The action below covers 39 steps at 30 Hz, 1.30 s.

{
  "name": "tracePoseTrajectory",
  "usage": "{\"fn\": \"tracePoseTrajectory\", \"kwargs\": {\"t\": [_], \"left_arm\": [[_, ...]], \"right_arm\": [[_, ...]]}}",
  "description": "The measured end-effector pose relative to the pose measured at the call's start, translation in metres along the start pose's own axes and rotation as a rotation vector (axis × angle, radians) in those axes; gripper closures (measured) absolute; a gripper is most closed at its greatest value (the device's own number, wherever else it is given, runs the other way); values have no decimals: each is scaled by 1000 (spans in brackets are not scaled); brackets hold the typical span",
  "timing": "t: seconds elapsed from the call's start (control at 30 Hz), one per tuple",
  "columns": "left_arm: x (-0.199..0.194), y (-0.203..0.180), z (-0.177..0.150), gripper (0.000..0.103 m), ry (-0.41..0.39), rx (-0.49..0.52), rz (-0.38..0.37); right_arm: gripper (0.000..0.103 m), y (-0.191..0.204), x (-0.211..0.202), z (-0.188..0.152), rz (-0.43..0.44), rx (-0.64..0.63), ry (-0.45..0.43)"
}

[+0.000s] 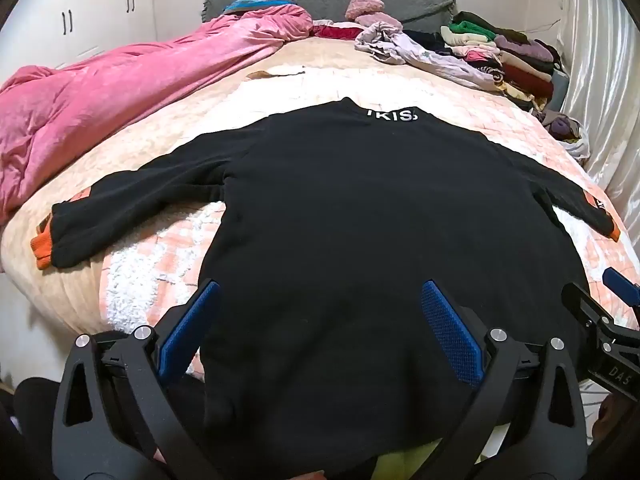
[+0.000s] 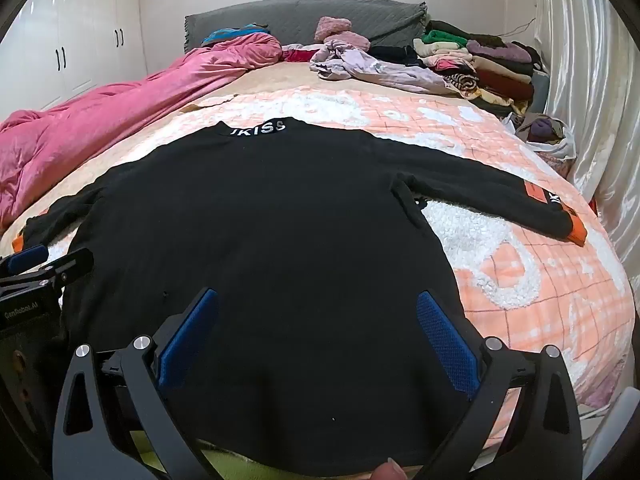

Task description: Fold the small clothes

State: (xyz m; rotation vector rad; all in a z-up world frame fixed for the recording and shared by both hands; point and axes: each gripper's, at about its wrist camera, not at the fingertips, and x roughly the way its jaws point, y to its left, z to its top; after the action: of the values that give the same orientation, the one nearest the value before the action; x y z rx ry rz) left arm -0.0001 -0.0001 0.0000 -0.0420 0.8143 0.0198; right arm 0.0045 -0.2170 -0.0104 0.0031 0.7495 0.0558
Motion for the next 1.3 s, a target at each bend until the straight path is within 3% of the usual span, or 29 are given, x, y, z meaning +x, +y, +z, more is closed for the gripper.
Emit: {"fn": "tracePoseTrajectory", "kwargs": {"t": [1.3], "left_arm": [[3, 1, 0, 9, 5, -6, 8]], "right_arm": [[4, 0, 4, -2, -4, -1, 9]]}}
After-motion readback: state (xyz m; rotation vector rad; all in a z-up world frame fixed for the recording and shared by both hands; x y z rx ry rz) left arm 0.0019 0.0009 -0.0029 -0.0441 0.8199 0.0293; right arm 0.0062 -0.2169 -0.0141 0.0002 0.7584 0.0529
